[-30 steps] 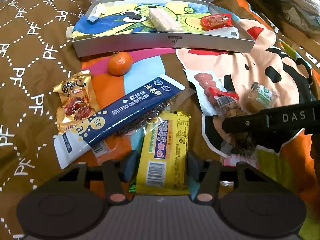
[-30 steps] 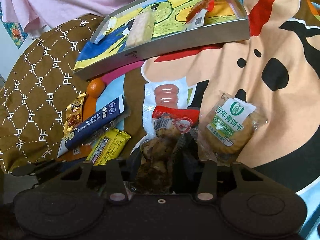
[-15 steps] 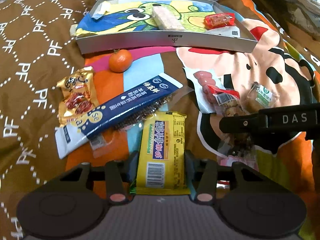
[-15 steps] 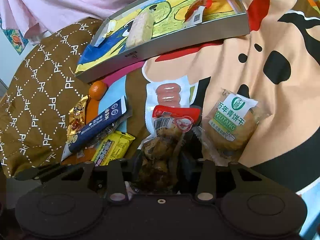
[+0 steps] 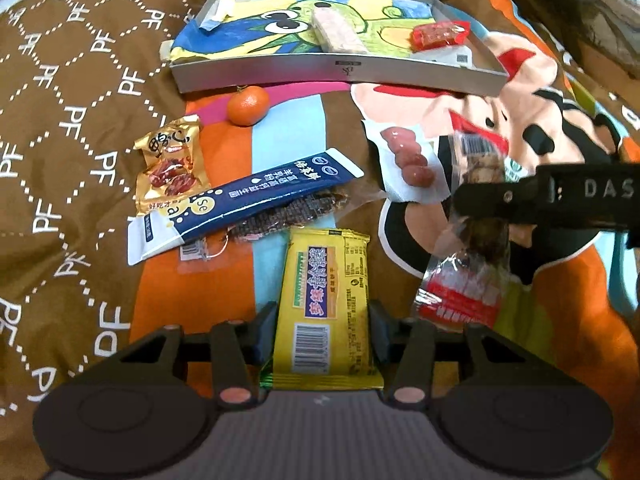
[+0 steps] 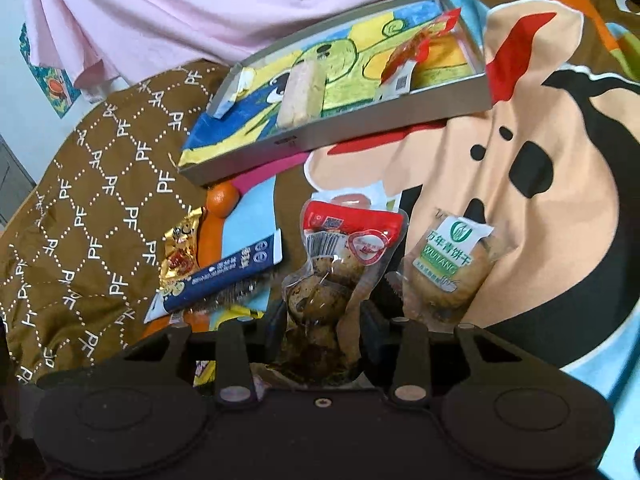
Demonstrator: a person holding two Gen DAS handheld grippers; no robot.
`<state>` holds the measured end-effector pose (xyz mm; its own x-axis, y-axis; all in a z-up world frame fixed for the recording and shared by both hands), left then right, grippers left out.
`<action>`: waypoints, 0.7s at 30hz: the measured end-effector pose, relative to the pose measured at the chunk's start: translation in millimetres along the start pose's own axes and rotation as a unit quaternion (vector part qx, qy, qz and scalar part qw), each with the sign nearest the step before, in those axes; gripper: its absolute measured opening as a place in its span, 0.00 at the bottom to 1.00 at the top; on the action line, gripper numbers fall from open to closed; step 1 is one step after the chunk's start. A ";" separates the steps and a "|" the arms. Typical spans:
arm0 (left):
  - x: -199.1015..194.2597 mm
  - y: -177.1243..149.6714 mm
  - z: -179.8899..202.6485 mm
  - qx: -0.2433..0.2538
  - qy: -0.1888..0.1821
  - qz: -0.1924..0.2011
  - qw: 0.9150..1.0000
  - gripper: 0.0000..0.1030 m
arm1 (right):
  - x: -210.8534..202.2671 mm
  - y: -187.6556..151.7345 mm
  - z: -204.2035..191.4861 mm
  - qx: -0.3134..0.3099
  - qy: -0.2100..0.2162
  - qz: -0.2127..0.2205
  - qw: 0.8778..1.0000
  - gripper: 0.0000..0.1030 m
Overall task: Organize snacks
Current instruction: 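Lift the yellow wafer bar and quail-egg pack and carry both toward the tray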
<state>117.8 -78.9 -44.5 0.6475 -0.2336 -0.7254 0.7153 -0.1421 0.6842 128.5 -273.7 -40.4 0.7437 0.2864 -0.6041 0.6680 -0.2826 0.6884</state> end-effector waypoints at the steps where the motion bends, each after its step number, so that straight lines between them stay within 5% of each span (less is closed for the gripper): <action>1: 2.0 0.2 -0.2 0.001 -0.001 -0.003 1.000 0.51 | -1.5 0.6 -0.7 -0.001 0.000 0.002 1.000 0.40; 21: 0.5 2.1 -3.6 -0.026 -0.019 0.000 0.999 0.49 | -9.5 6.9 0.2 0.008 0.036 0.048 0.998 0.39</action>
<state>120.6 -75.9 -43.7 0.6380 -0.2706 -0.7209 0.7284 -0.0913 0.6790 126.0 -278.6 -30.0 0.8002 0.3231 -0.5052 0.5953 -0.3258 0.7345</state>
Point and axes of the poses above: each gripper's, at about its wrist camera, not at the fingertips, and x roughly the way its jaws point, z to its right, y to its top, the point moved 2 cm from there along x, roughly the way its jaws point, and after that the axes turned 7 degrees about z, right-handed, at the moved point
